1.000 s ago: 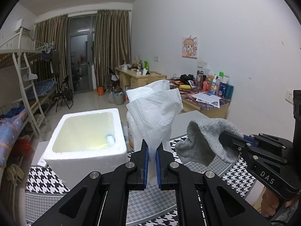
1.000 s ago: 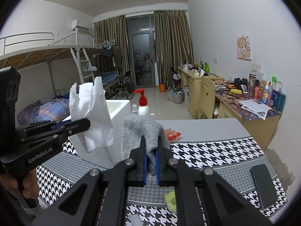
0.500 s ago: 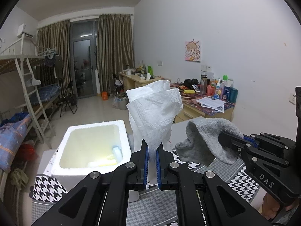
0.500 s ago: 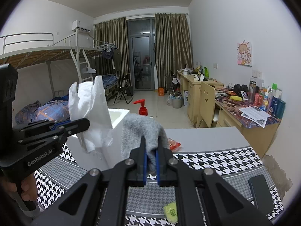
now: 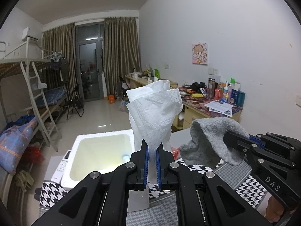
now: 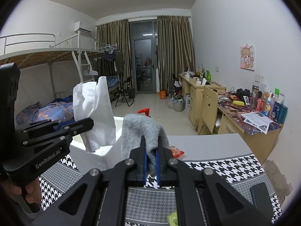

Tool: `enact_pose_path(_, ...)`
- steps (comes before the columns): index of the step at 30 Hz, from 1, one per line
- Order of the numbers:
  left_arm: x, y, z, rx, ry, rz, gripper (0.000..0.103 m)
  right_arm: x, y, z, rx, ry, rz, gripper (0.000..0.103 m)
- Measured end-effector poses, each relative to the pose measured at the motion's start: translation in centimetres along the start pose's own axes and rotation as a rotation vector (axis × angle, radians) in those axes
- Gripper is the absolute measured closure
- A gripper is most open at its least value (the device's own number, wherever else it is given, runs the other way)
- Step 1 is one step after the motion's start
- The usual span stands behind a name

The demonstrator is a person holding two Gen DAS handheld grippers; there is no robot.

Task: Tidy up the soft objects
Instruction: 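Carry the tissues and grey sock up over the white foam box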

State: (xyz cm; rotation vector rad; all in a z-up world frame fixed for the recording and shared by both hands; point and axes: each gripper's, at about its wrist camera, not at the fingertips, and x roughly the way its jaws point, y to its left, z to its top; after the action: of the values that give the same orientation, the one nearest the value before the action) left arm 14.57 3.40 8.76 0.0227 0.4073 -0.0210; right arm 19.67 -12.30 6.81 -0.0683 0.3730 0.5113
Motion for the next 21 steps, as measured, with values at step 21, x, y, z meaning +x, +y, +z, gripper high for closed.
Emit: enact_pose_path(21, 2.0, 4.0, 1.2, -0.064, 0.001, 0.131, 0.095, 2.7, 2.3, 3.2, -0.024, -0.024, 0.061, 0.093)
